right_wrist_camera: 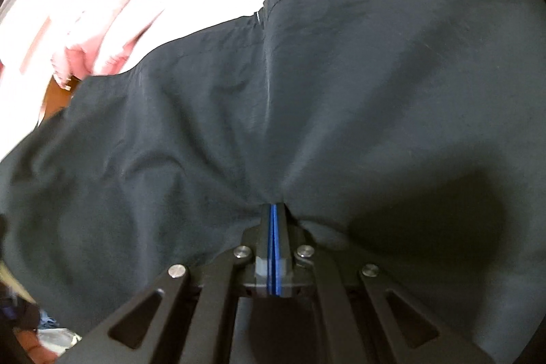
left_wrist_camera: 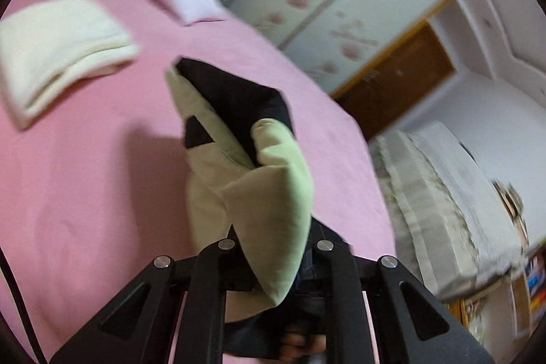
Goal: Fold large clothes
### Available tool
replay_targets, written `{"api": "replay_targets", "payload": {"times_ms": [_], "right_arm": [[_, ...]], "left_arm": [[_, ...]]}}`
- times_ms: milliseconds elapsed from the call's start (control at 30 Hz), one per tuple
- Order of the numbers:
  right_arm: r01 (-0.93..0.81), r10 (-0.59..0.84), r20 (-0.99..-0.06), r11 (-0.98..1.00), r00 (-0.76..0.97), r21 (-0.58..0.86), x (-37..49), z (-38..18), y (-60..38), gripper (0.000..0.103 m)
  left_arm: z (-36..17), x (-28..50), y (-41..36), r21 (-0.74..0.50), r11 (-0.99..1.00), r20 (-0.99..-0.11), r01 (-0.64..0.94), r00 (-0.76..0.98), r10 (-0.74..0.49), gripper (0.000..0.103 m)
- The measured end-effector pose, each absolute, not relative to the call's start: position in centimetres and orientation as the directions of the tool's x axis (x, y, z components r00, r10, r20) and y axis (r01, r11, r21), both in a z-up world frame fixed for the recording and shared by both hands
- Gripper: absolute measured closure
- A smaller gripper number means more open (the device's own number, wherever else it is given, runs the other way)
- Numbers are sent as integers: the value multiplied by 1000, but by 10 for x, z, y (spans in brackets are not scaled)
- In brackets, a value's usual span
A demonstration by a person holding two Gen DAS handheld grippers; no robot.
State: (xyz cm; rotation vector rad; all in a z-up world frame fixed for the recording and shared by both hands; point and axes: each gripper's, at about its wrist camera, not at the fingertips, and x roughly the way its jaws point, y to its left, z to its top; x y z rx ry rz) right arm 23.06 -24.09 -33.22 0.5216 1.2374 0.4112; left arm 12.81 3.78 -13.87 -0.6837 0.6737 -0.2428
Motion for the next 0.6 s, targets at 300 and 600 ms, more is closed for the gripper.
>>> {"api": "replay_targets", "payload": {"times_ms": [300, 600], "right_arm": [[-28, 715, -612, 658, 337, 753, 198, -354, -286, 103], [11, 883, -381, 393, 274, 919, 185, -383, -342, 103]], "left_arm": [[-129, 124, -150, -501, 828, -574, 252, 620, -536, 91], [-156, 102, -216, -364, 869, -722, 335, 489, -490, 91]]}}
